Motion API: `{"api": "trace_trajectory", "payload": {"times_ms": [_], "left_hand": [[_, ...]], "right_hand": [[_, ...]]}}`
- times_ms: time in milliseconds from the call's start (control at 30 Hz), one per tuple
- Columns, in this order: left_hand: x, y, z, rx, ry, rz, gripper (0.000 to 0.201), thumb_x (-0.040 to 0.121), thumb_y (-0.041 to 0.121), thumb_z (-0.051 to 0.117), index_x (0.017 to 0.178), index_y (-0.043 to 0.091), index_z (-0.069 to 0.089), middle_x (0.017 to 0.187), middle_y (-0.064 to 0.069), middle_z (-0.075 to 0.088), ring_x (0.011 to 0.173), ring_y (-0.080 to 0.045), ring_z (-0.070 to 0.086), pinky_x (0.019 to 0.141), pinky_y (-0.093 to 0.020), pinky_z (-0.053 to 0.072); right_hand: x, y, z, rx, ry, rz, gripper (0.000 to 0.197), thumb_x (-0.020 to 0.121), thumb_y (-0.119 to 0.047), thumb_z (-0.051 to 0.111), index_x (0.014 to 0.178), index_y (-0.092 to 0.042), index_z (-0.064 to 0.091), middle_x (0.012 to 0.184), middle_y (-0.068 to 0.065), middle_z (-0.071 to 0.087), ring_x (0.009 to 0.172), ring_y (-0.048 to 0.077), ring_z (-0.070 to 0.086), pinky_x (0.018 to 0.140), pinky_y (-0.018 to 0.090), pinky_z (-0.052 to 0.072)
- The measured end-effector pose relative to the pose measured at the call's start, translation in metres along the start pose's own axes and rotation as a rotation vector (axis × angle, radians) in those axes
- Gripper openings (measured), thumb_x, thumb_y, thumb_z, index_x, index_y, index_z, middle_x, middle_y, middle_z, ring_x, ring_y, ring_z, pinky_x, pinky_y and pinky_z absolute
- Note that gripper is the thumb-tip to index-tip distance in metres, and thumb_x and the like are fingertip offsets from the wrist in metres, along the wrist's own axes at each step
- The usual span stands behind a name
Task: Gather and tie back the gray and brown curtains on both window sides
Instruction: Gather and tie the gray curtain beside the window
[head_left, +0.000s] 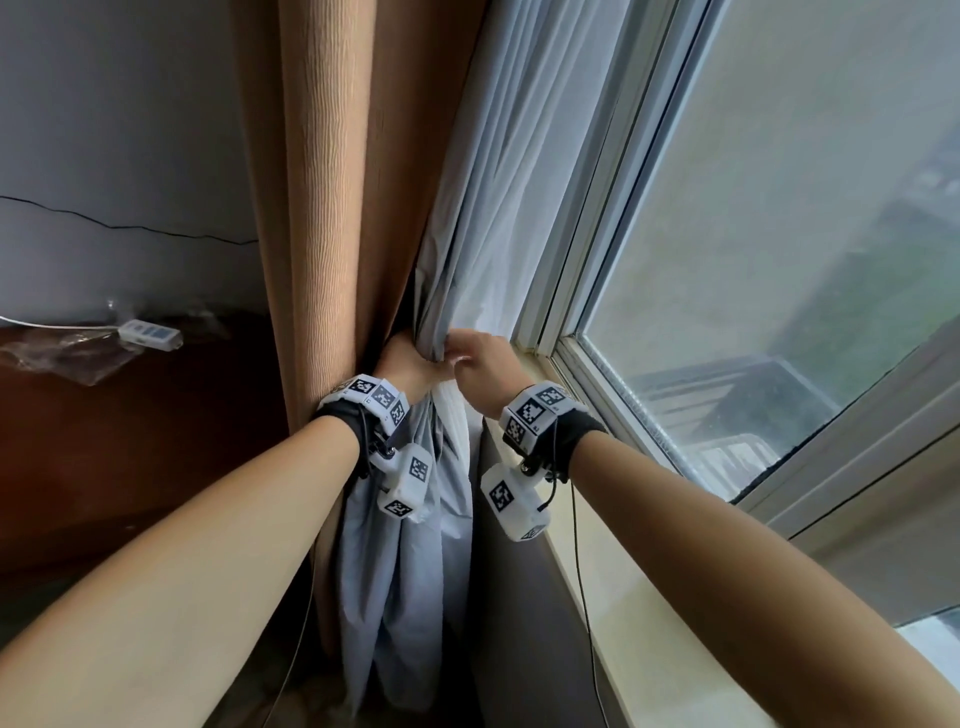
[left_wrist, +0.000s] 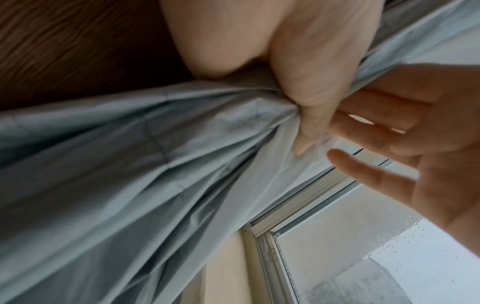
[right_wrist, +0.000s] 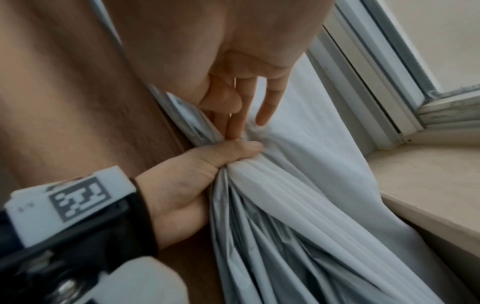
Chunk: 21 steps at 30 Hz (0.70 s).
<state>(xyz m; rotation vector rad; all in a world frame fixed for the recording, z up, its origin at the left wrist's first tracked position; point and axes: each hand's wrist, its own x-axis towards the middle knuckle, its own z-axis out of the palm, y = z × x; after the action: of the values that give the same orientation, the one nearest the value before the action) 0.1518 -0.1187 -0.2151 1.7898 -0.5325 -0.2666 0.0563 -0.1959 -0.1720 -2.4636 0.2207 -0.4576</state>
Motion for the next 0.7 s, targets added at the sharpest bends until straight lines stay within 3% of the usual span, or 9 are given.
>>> {"api": "trace_trajectory", "payload": {"times_ms": [67,133,233,333,433,500,567,633,700], "left_hand": [[0.002,-0.005,-0.004,-0.016,0.056,-0.047,0.028,0.075,0.009,0.079,0.099,0.006,0.066,0.095,-0.004,0.066,0.096,-0.019,0.065,0.077,-0.026,0.048],[0.002,-0.008,-0.009,-0.027,0.064,-0.076,0.047,0.074,0.020,0.083,0.113,0.003,0.064,0.103,-0.005,0.066,0.097,-0.018,0.063,0.084,-0.027,0.049],[0.002,-0.009,-0.015,-0.074,0.023,-0.077,0.056,0.069,0.033,0.086,0.113,0.005,0.066,0.105,-0.001,0.068,0.099,-0.018,0.066,0.089,-0.028,0.051],[0.001,-0.008,-0.021,-0.015,0.032,-0.098,0.038,0.078,0.017,0.078,0.111,0.003,0.066,0.101,-0.005,0.067,0.099,-0.025,0.065,0.084,-0.027,0.049],[-0.001,-0.006,-0.025,0.048,0.016,-0.142,0.032,0.079,0.014,0.073,0.109,0.003,0.066,0.100,-0.007,0.067,0.096,-0.027,0.065,0.084,-0.028,0.050],[-0.001,-0.007,-0.027,0.060,0.001,-0.162,0.033,0.080,0.013,0.072,0.111,0.003,0.065,0.103,-0.007,0.067,0.096,-0.026,0.064,0.084,-0.026,0.049],[-0.001,-0.008,-0.028,0.066,-0.002,-0.162,0.035,0.079,0.012,0.071,0.113,0.003,0.065,0.104,-0.007,0.067,0.097,-0.025,0.064,0.085,-0.027,0.049],[-0.001,-0.008,-0.029,0.060,0.004,-0.152,0.037,0.079,0.013,0.071,0.114,0.003,0.065,0.107,-0.009,0.068,0.100,-0.026,0.065,0.090,-0.031,0.052],[-0.001,-0.008,-0.030,0.038,0.017,-0.148,0.038,0.078,0.013,0.071,0.115,0.003,0.065,0.109,-0.011,0.069,0.101,-0.026,0.065,0.093,-0.034,0.053]], "right_hand": [[0.000,0.005,-0.004,0.055,0.060,0.007,0.048,0.076,0.011,0.039,0.101,-0.009,0.075,0.097,0.006,0.076,0.096,0.018,0.069,0.093,0.032,0.053],[0.003,0.016,-0.004,0.113,0.158,0.109,0.041,0.081,0.008,0.042,0.100,-0.010,0.074,0.096,0.004,0.076,0.094,0.017,0.070,0.094,0.034,0.054],[0.006,0.036,-0.002,0.123,0.156,0.366,0.035,0.088,-0.004,0.052,0.122,-0.009,0.059,0.121,0.007,0.065,0.110,0.020,0.062,0.098,0.034,0.050],[0.012,0.053,-0.002,0.322,0.088,0.570,0.070,0.086,-0.011,0.065,0.147,-0.010,0.031,0.149,0.009,0.041,0.135,0.026,0.043,0.101,0.034,0.040],[0.024,0.056,0.003,0.504,0.097,0.595,0.093,0.080,-0.008,0.071,0.155,-0.018,0.016,0.160,0.007,0.024,0.145,0.027,0.028,0.110,0.044,0.034],[0.033,0.053,0.007,0.628,0.046,0.550,0.079,0.080,-0.005,0.070,0.149,-0.018,0.034,0.151,0.005,0.042,0.137,0.025,0.040,0.109,0.045,0.038],[0.040,0.047,0.011,0.618,0.016,0.525,0.037,0.083,-0.007,0.068,0.118,-0.018,0.066,0.120,0.004,0.069,0.117,0.027,0.061,0.102,0.048,0.048],[0.043,0.042,0.015,0.458,0.056,0.496,0.013,0.084,-0.014,0.067,0.092,-0.022,0.074,0.094,0.003,0.077,0.101,0.028,0.070,0.093,0.048,0.055],[0.040,0.041,0.015,0.277,0.127,0.446,0.013,0.087,-0.016,0.062,0.086,-0.025,0.072,0.081,-0.002,0.075,0.083,0.018,0.073,0.078,0.037,0.061]]}}
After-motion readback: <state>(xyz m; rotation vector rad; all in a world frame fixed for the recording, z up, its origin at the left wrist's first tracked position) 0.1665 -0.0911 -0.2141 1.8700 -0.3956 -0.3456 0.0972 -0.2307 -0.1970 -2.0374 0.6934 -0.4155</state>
